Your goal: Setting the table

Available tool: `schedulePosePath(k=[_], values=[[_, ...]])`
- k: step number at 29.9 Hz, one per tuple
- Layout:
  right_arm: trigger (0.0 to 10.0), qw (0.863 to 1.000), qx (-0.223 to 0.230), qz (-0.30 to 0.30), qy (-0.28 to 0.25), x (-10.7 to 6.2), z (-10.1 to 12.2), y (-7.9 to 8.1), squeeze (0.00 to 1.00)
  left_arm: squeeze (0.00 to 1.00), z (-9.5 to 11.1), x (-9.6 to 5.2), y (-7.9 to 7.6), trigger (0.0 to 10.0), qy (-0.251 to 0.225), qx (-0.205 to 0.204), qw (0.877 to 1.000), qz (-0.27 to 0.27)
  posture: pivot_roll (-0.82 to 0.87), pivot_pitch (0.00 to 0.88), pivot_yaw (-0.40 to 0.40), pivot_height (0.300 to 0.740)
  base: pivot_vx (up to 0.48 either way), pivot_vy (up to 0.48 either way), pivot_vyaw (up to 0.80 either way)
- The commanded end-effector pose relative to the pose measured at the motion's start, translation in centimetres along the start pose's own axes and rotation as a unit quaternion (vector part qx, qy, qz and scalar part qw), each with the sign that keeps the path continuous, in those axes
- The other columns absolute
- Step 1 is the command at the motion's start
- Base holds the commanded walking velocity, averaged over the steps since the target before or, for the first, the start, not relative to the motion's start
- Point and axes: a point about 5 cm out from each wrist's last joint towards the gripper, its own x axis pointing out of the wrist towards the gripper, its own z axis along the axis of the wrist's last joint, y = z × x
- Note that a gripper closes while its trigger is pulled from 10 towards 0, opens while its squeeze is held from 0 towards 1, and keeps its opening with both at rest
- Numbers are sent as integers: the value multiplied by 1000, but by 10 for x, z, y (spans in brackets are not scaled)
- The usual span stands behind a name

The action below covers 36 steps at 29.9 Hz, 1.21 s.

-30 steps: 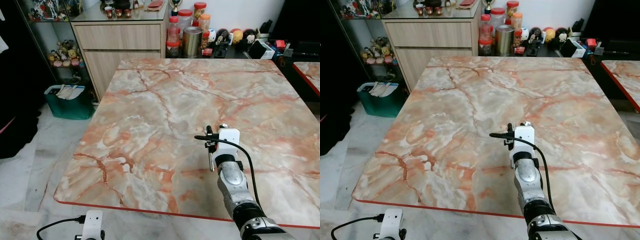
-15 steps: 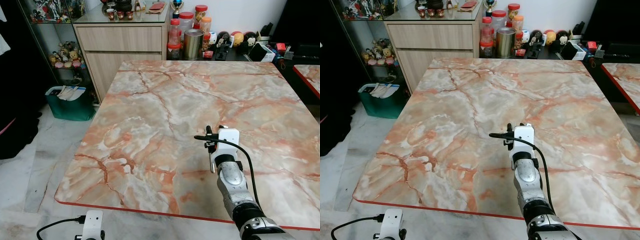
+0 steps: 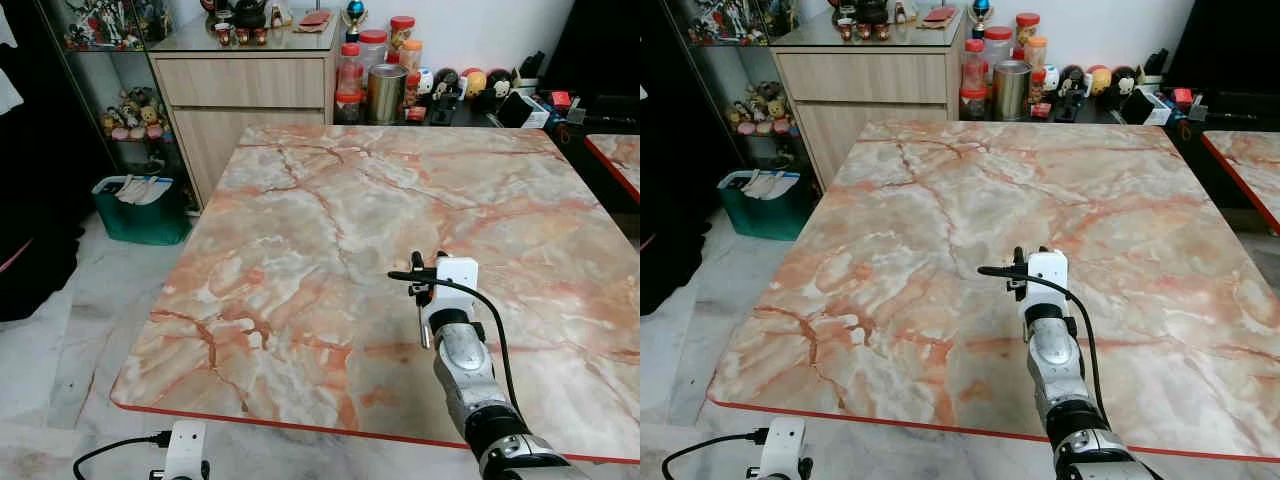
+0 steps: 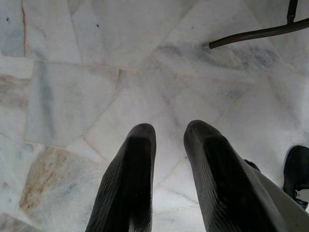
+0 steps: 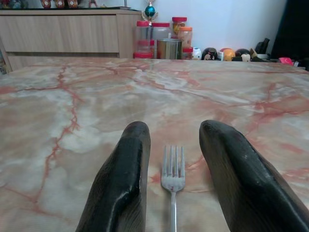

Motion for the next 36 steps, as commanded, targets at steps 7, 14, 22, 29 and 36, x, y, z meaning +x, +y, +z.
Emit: schedulePosePath(k=[7,14,22,29,36], values=[[10000,1000,7,2,2,1,1,2,0,0,-1,0,3,10000,5,-1,1000,6,19,0,36,740,309,0,0],[10000,1000,7,3,3,1,0,2,0,0,0,0,3,10000,3,-2,1000,6,19,0,36,740,326,0,0],[10000,1000,6,3,4,1,0,3,0,0,1,0,3,10000,2,-3,1000,7,20,0,36,740,333,0,0],[10000,1000,7,3,4,1,0,3,0,0,2,1,3,10000,2,-3,1000,7,19,0,37,740,340,0,0],[10000,1000,7,3,5,0,-1,3,0,0,1,0,4,10000,2,-3,1000,7,20,0,36,740,345,0,0]])
